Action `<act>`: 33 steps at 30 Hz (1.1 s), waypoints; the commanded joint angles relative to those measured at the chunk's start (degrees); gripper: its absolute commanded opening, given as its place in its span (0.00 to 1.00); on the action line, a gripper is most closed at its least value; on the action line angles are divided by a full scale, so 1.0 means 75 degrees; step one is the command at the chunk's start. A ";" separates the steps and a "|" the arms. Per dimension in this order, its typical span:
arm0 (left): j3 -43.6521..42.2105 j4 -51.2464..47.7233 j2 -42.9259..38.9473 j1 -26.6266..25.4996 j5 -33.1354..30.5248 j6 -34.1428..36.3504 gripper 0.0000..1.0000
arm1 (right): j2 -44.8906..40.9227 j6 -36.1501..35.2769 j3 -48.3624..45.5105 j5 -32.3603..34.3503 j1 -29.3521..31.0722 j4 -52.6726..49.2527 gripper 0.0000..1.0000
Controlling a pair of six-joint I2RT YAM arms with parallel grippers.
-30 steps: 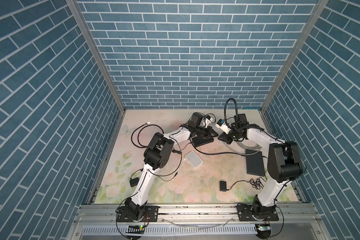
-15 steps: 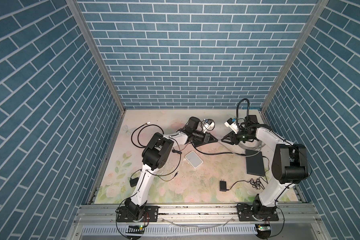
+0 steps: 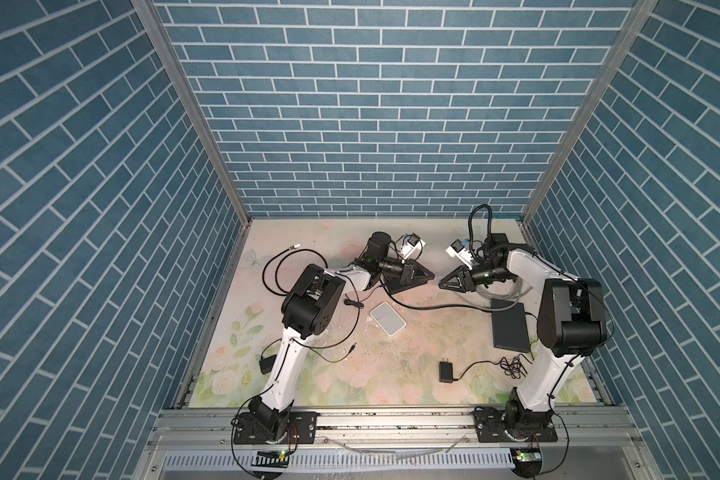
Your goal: Insert the plug into the switch port
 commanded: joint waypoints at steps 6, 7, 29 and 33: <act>-0.0136 0.1100 -0.0315 0.0046 0.0504 -0.0463 0.11 | 0.0367 -0.1062 0.0831 -0.0326 0.0047 -0.1001 0.27; -0.0133 0.1097 -0.0315 0.0046 0.0493 -0.0480 0.11 | 0.0367 -0.1068 0.0846 -0.0314 0.0060 -0.1002 0.24; -0.0445 0.1098 -0.0550 0.0501 -0.0565 -0.0884 0.41 | -0.0233 -0.0371 0.0086 0.0495 0.0215 -0.0017 0.00; -0.0436 -0.0619 -0.0940 0.0735 -0.1361 -0.0039 0.38 | -0.0446 -0.0009 -0.0169 0.1084 0.0240 0.0460 0.00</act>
